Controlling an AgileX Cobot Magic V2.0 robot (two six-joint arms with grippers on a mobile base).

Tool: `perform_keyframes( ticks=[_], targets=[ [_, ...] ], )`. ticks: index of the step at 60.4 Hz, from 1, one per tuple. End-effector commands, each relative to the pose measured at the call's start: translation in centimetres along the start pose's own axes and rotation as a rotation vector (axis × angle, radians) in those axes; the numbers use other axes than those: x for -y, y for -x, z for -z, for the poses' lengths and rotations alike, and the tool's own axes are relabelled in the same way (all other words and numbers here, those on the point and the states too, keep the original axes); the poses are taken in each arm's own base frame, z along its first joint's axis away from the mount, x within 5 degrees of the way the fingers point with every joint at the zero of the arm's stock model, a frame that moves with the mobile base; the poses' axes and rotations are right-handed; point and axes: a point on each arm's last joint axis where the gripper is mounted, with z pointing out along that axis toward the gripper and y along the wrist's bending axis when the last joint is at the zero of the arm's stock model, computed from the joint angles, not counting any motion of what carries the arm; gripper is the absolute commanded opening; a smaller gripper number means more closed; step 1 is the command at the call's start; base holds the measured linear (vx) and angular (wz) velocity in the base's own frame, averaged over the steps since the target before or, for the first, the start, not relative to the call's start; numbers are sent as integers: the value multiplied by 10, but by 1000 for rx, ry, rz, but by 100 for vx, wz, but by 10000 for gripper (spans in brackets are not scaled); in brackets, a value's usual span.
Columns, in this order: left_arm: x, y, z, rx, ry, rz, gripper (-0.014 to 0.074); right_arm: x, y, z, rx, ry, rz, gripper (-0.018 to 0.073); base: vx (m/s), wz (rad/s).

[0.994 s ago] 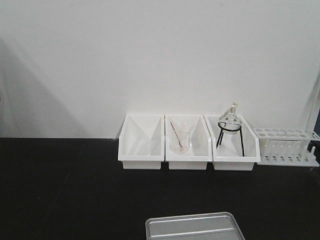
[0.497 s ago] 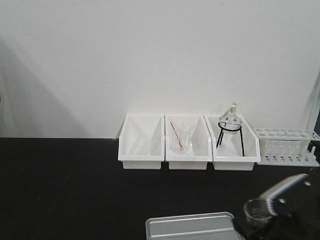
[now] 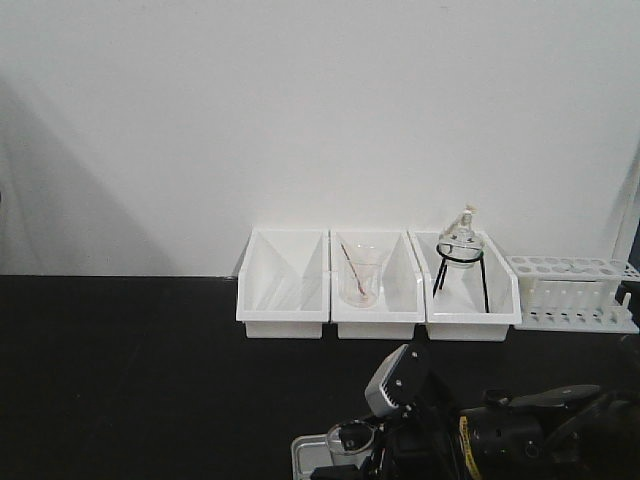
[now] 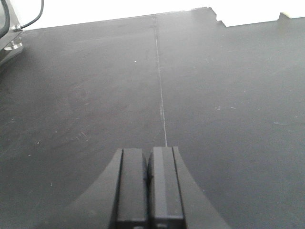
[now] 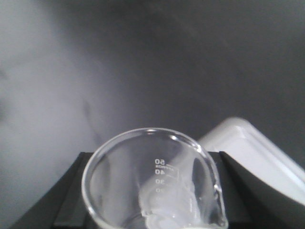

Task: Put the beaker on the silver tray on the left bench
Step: 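Lower the beaker with the right gripper onto the silver tray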

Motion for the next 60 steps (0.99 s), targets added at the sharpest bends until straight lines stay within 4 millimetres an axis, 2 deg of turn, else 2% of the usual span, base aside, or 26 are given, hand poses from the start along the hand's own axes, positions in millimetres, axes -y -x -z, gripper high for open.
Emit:
perform_keyframes(
  ticks=[1,9,15,19,28,36,37,40,60],
  targets=[
    [1,1,-2,63,-6,3,1,7,34,20,253,-20,15,-11,0,0],
    [1,1,-2,63,-6,3,1,30,29,43,485,-96,-146,-11,0,0],
    [1,1,-2,63,-6,3,1,48,4,60,676,-170,-278,-11,0,0],
    [1,1,-2,63,-6,3,1,53,-15,63,729,-221,-296,-11,0,0],
    [1,1,-2,63,-6,3,1,50,-51,46,623,-277,-203,-11,0,0],
    [1,1,-2,63,-6,3,1,42,-66,25,537,-241,-99,-11,0,0],
    [1,1,-2,63,-6,3,1,40,-71,15,515,-254,-51,-11,0,0],
    [1,1,-2,63,-6,3,1,40,-75,11,504,-263,-32,-11,0,0],
    [1,1,-2,63,-6,3,1,53,-112,-4,435,-361,-105,5,0,0]
  ],
)
